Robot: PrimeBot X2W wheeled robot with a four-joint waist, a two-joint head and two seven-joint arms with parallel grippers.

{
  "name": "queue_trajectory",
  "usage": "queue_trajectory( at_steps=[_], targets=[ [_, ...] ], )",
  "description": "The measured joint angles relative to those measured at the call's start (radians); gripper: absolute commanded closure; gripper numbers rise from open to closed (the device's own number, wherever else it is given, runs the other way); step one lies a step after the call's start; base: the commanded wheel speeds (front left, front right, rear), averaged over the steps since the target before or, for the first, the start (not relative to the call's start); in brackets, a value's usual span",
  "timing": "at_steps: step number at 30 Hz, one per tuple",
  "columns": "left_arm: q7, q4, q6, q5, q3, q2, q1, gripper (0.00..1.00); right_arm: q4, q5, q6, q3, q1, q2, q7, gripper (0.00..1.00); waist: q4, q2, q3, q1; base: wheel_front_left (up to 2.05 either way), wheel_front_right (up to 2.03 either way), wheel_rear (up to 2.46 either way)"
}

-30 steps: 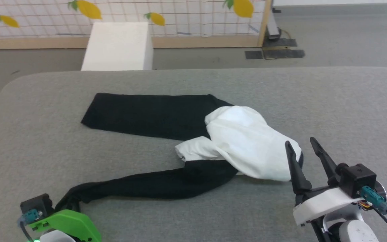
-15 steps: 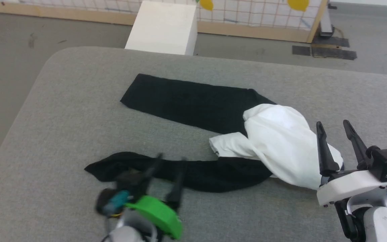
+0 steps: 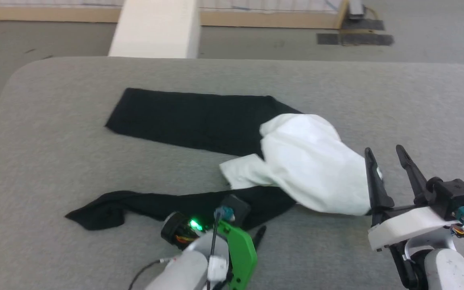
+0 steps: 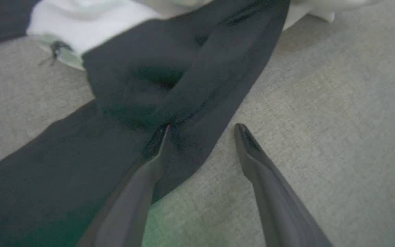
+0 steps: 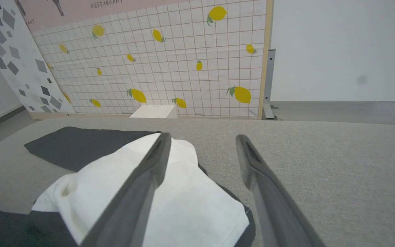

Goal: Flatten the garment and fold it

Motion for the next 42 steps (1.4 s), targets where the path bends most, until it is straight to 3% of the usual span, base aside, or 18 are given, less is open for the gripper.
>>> queue_trajectory(
  at_steps=[2, 3, 4, 6, 12, 17, 22, 23, 24, 25, 29, 35, 42],
  targets=[
    [0.039, 0.011, 0.024, -0.002, 0.015, 0.0, -0.016, 0.0, 0.006, 0.006, 0.0, 0.002, 0.0, 0.0, -0.005, 0.0, -0.023, 0.0, 0.005, 0.0, 0.0, 0.0, 0.0],
    [0.063, 0.016, 0.028, -0.002, 0.016, 0.0, -0.024, 0.27, 0.009, 0.006, 0.0, 0.001, 0.0, 0.0, -0.008, 0.0, -0.035, 0.0, 0.008, 0.0, 0.0, 0.0, 0.0],
    [0.082, 0.016, 0.03, -0.01, 0.022, 0.0, -0.028, 1.0, 0.013, 0.006, 0.0, 0.0, 0.0, 0.0, -0.009, 0.0, -0.045, 0.0001, 0.01, 0.0, 0.0, 0.0, 0.0],
    [0.09, 0.003, 0.033, -0.042, 0.051, 0.002, -0.027, 1.0, 0.016, 0.006, 0.0, -0.001, 0.001, 0.0, -0.014, 0.0, -0.06, 0.0, 0.014, 0.0, 0.0, 0.0, 0.0],
    [-0.03, -0.124, 0.097, -0.161, 0.218, 0.048, 0.066, 1.0, 0.017, 0.004, 0.0, -0.022, 0.009, -0.001, -0.016, 0.0, -0.055, 0.0, 0.017, 0.0, 0.0, 0.0, 0.0],
    [-0.092, -0.272, 0.207, -0.2, 0.38, 0.179, 0.205, 1.0, 0.015, -0.008, 0.0, -0.038, 0.014, 0.0, -0.007, 0.0, -0.01, 0.0, 0.004, 0.0, 0.0, 0.0, 0.0],
    [-0.098, -0.355, 0.331, -0.214, 0.482, 0.236, 0.334, 1.0, 0.022, -0.028, 0.0, -0.049, 0.021, 0.0, 0.036, 0.0, 0.057, 0.0, -0.015, 0.0, 0.0, 0.0, 0.0],
    [-0.098, -0.359, 0.35, -0.213, 0.49, 0.239, 0.348, 0.56, 0.028, -0.031, 0.0, -0.053, 0.02, 0.0, 0.052, 0.0, 0.068, 0.0, -0.018, 0.0, 0.0, 0.0, 0.0],
    [-0.098, -0.363, 0.368, -0.212, 0.495, 0.241, 0.362, 0.03, 0.038, -0.036, 0.0, -0.055, 0.018, 0.0, 0.075, 0.0, 0.083, 0.0, -0.021, 0.0, 0.0, 0.0, 0.0],
    [-0.1, -0.368, 0.376, -0.212, 0.499, 0.24, 0.372, 0.0, 0.051, -0.043, 0.0, -0.056, 0.013, 0.0, 0.101, 0.0, 0.097, 0.0, -0.023, 0.0, 0.0, 0.0, 0.0],
    [-0.178, -0.397, 0.378, -0.22, 0.512, 0.201, 0.379, 0.0, 0.102, -0.06, 0.0, -0.051, -0.038, 0.0, 0.191, 0.0, 0.146, 0.0, -0.027, 0.0, 0.0, 0.0, 0.0],
    [-0.401, -0.403, 0.318, -0.192, 0.498, 0.133, 0.349, 0.0, 0.222, -0.077, 0.0, -0.041, -0.18, -0.006, 0.295, 0.0, 0.216, 0.0, -0.01, 0.0, 0.0, 0.0, 0.0],
    [-0.46, -0.371, 0.241, -0.114, 0.473, 0.057, 0.27, 0.0, 0.408, -0.11, 0.0, -0.083, -0.293, -0.044, 0.535, 0.0, 0.281, 0.0, 0.038, 0.0, 0.0, 0.0, 0.0]
  ],
)
